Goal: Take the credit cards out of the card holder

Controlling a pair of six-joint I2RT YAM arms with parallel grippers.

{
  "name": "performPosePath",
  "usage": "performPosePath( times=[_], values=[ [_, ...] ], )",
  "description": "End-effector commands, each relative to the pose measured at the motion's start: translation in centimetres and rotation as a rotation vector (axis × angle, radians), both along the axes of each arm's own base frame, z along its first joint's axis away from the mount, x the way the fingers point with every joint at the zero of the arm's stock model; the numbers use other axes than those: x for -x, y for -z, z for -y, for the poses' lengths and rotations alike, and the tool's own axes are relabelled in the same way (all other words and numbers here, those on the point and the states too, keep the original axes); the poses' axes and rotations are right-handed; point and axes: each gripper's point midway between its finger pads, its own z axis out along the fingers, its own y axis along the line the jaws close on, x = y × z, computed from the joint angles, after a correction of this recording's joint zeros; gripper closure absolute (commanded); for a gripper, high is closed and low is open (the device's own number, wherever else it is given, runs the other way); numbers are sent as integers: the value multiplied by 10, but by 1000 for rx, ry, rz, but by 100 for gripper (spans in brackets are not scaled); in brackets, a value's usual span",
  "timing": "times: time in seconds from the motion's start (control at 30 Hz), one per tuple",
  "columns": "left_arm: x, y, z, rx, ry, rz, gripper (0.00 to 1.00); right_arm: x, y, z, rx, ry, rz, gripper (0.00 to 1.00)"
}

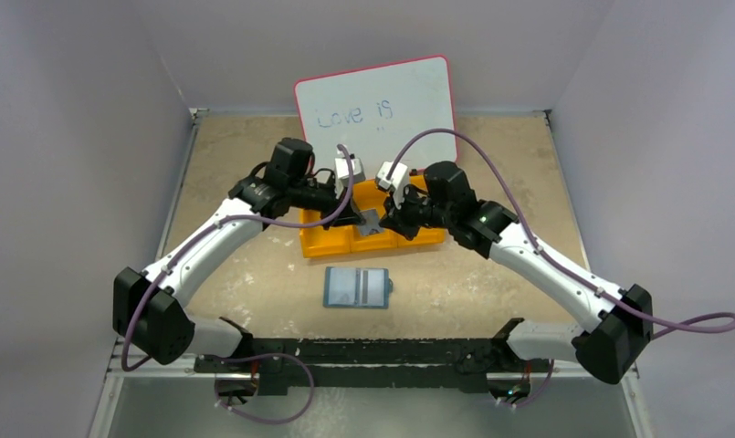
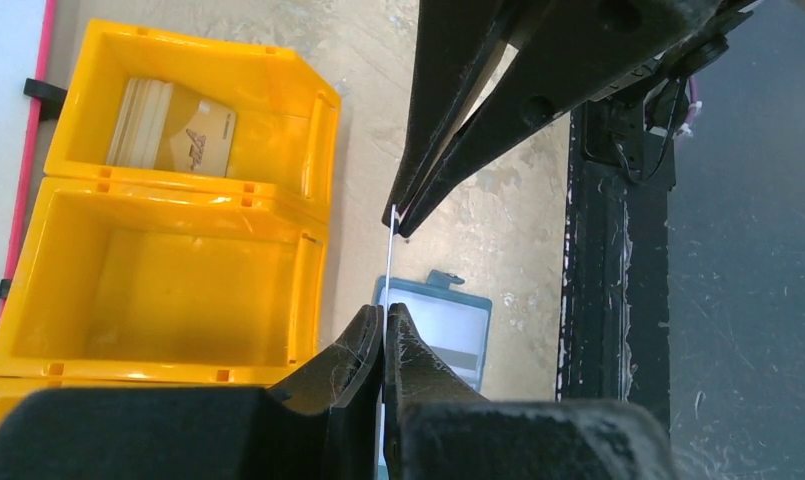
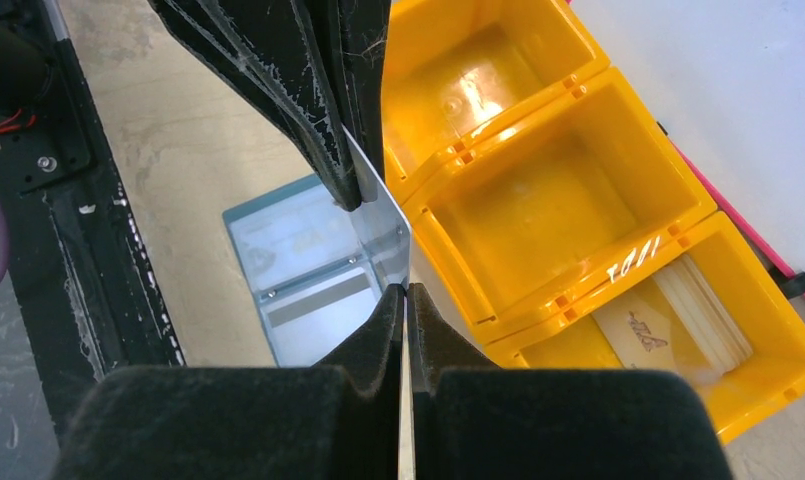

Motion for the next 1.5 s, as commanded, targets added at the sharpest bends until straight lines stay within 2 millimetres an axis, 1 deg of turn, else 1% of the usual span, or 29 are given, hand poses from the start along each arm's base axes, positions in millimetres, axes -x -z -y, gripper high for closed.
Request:
performPosePath(
  times=[0.0, 0.03, 0.07, 0.1, 0.13, 0.2, 0.23, 0.3, 0.33, 0.37, 0.4, 0.43, 0.53, 0.57, 0.6, 0.7, 0.77, 0.8, 0.87, 0.93, 0.97, 1.0, 1.03, 1.07, 1.1, 1.13, 1.27, 1.37, 1.47],
  values=[
    [-5, -23, 6, 47, 22, 70, 100, -3, -19, -3, -59, 4, 61, 100],
    [-5, -22, 6, 46, 19, 70, 100, -4, -20, -3, -66, 18, 55, 100],
    [-5, -22, 6, 45, 17, 72, 100, -5, -22, -2, -69, 36, 48, 98],
    [-6, -21, 6, 40, 11, 72, 100, -5, -24, 0, -72, 54, 40, 93],
    [-7, -20, 5, 35, 4, 76, 100, -5, -28, 0, -82, 61, 42, 85],
    [-8, -20, 3, 31, -10, 83, 100, -4, -37, 0, -118, 65, 60, 66],
    [-9, -19, 2, 32, -21, 84, 100, -3, -42, 1, -136, 70, 74, 60],
    [-13, -26, 4, 67, -64, 93, 100, -4, -55, 5, -181, 98, 107, 51],
    [-15, -30, 4, 94, -96, 94, 100, -7, -60, 8, -200, 129, 117, 43],
    [-18, -35, 4, 123, -132, 103, 100, -9, -65, 10, -226, 158, 123, 38],
    [-19, -40, 4, 164, -164, 114, 100, -12, -71, 11, -251, 176, 130, 36],
    [-21, -49, 2, 214, -205, 132, 100, -14, -75, 12, -273, 192, 131, 35],
    [-19, -62, -6, 333, -302, 159, 100, -24, -88, 17, -354, 257, 143, 33],
    [-20, -60, -9, 361, -343, 153, 100, -27, -94, 19, -385, 275, 155, 33],
    [-19, -63, -12, 396, -367, 151, 100, -31, -104, 23, -420, 294, 177, 33],
    [-19, -65, -22, 473, -452, 138, 100, -38, -114, 37, -492, 338, 276, 34],
    [-14, -64, -26, 529, -475, 121, 100, -34, -116, 39, -489, 288, 381, 31],
    [-11, -63, -27, 554, -481, 112, 100, -36, -116, 42, -476, 295, 414, 31],
    [-6, -62, -29, 587, -481, 102, 100, -35, -113, 39, -416, 265, 389, 31],
    [-3, -59, -31, 623, -491, 83, 100, -32, -115, 28, -398, 206, 342, 31],
    [-1, -61, -32, 652, -489, 80, 100, -30, -116, 23, -398, 183, 328, 32],
    [1, -62, -33, 676, -490, 75, 100, -26, -109, 16, -388, 128, 309, 35],
    [3, -64, -34, 694, -491, 75, 100, -20, -106, 10, -380, 71, 302, 34],
    [3, -63, -35, 700, -494, 78, 100, -15, -114, 5, -390, 19, 315, 33],
    [4, -63, -36, 702, -496, 81, 100, -10, -118, 1, -391, -27, 320, 33],
    [5, -63, -37, 704, -497, 83, 100, -6, -112, -4, -375, -73, 304, 33],
    [10, -64, -35, 708, -461, 85, 100, 7, -104, -19, -331, -235, 262, 35],
    [16, -65, -31, 705, -423, 74, 100, 4, -105, -23, -317, -265, 277, 35],
    [22, -66, -28, 703, -388, 62, 100, 0, -113, -25, -320, -274, 312, 35]
  ],
)
